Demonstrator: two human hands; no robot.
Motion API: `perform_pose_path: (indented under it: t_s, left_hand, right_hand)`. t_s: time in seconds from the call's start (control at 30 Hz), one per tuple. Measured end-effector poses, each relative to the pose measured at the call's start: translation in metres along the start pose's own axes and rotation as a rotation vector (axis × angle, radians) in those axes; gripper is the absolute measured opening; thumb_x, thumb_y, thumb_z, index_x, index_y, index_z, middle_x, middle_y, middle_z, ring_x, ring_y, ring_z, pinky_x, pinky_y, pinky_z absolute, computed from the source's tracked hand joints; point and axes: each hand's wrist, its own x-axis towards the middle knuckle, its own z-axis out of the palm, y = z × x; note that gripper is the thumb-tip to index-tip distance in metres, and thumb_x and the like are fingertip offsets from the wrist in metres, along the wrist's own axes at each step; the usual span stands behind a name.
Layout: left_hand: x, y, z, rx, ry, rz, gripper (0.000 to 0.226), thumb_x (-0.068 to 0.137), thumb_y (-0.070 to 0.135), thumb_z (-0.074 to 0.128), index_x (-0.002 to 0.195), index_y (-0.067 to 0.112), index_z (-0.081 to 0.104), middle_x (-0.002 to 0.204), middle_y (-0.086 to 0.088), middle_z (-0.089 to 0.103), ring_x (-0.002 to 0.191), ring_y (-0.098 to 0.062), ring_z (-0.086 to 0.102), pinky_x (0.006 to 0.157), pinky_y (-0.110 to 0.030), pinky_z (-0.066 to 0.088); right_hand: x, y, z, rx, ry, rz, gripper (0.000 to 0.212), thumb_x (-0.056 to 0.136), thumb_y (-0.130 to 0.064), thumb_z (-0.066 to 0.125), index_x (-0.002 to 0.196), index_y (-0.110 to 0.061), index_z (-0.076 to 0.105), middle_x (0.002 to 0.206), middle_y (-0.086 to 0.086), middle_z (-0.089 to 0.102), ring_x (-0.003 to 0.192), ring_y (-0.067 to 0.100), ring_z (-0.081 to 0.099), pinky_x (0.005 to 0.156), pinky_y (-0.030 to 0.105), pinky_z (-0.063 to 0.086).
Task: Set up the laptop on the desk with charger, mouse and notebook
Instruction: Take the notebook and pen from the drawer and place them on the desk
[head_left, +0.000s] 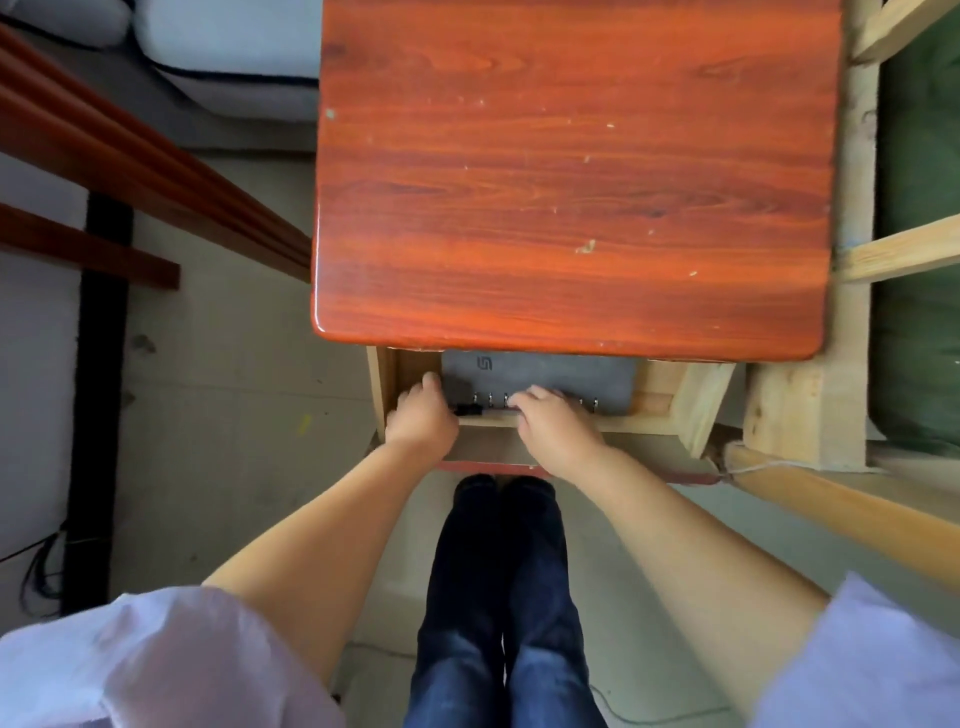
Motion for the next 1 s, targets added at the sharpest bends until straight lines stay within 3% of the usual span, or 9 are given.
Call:
perform_pose_path:
  t_s: [0.2,0.33,0.43,0.57,0.67,0.77,0.83,0.93,1.0]
  left_hand:
    - [0.004,-0.014,0.005,0.08,0.002,0.077,0.025,0.088,0.009,0.054,0.113,0.005,0.057,0.12,-0.019,0.054,0.113,-0.035,0.048,0.096,-0.042,0.043]
    - [-0.013,-0.008,-0.008,-0.187,-0.05,0.275,0.014,0.084,0.014,0.063,0.097,0.01,0.069,0.101,-0.01,0.069,0.088,-0.017,0.058,0.075,-0.022,0.04]
    - [-0.018,0.004,-0.015,-0.373,-0.082,0.311,0.015,0.083,0.016,0.065,0.098,0.013,0.069,0.091,-0.005,0.068,0.08,-0.014,0.058,0.065,-0.012,0.037]
    - [-0.009,0.008,-0.016,-0.469,0.071,0.08,0.028,0.084,0.015,0.061,0.111,0.012,0.058,0.108,-0.012,0.06,0.094,-0.027,0.059,0.083,-0.033,0.048]
    - [0.003,0.006,-0.015,-0.49,0.167,-0.095,0.043,0.084,0.01,0.054,0.126,0.01,0.044,0.116,-0.019,0.054,0.096,-0.034,0.056,0.083,-0.038,0.045]
    - [0.014,0.011,-0.009,-0.656,0.053,-0.11,0.053,0.086,0.012,0.054,0.136,0.013,0.033,0.123,-0.015,0.056,0.09,-0.022,0.054,0.078,-0.03,0.041]
    - [0.019,0.014,-0.006,-0.748,0.054,-0.157,0.057,0.086,0.015,0.055,0.138,0.014,0.03,0.126,-0.015,0.055,0.095,-0.025,0.056,0.08,-0.032,0.043]
    - [0.024,0.017,-0.005,-0.822,0.064,-0.202,0.061,0.085,0.026,0.059,0.138,0.018,0.029,0.131,-0.014,0.053,0.113,-0.033,0.054,0.093,-0.038,0.042]
    - [0.025,0.015,-0.007,-0.83,0.057,-0.197,0.058,0.085,0.041,0.06,0.134,0.018,0.038,0.129,-0.011,0.055,0.117,-0.033,0.052,0.09,-0.033,0.038]
  right_hand:
    - [0.006,0.002,0.013,-0.058,0.025,0.005,0.028,0.091,-0.023,0.047,0.117,-0.018,0.055,0.121,0.008,0.049,0.117,0.028,0.04,0.093,0.04,0.036]
    - [-0.008,-0.004,0.012,-0.025,0.087,-0.092,0.032,0.092,-0.026,0.046,0.124,-0.023,0.05,0.124,0.001,0.05,0.119,0.025,0.041,0.097,0.04,0.031]
    - [-0.02,-0.001,0.005,-0.037,0.184,-0.106,0.025,0.093,-0.013,0.041,0.116,-0.015,0.05,0.116,0.004,0.057,0.107,0.028,0.052,0.09,0.037,0.034]
    - [-0.033,0.039,-0.009,0.204,0.39,0.21,0.015,0.088,-0.005,0.044,0.102,-0.004,0.051,0.111,0.017,0.053,0.087,0.034,0.059,0.062,0.034,0.042]
    - [-0.033,0.082,-0.016,0.374,0.544,0.515,0.021,0.084,-0.01,0.048,0.104,-0.001,0.052,0.104,0.024,0.057,0.089,0.038,0.057,0.069,0.038,0.045]
    - [-0.017,0.1,-0.012,0.485,0.344,0.631,0.035,0.085,-0.022,0.046,0.119,-0.013,0.049,0.113,0.013,0.057,0.092,0.036,0.062,0.085,0.046,0.051]
    - [-0.006,0.104,-0.008,0.517,0.239,0.697,0.038,0.082,-0.033,0.043,0.118,-0.023,0.048,0.108,0.006,0.056,0.088,0.031,0.064,0.083,0.046,0.054]
    - [0.001,0.111,-0.007,0.532,0.217,0.704,0.034,0.076,-0.042,0.041,0.103,-0.022,0.05,0.095,0.007,0.054,0.084,0.028,0.059,0.08,0.047,0.054]
    - [-0.003,0.113,-0.013,0.614,0.225,0.666,0.04,0.077,-0.051,0.044,0.105,-0.023,0.051,0.085,0.004,0.054,0.075,0.028,0.056,0.07,0.04,0.054]
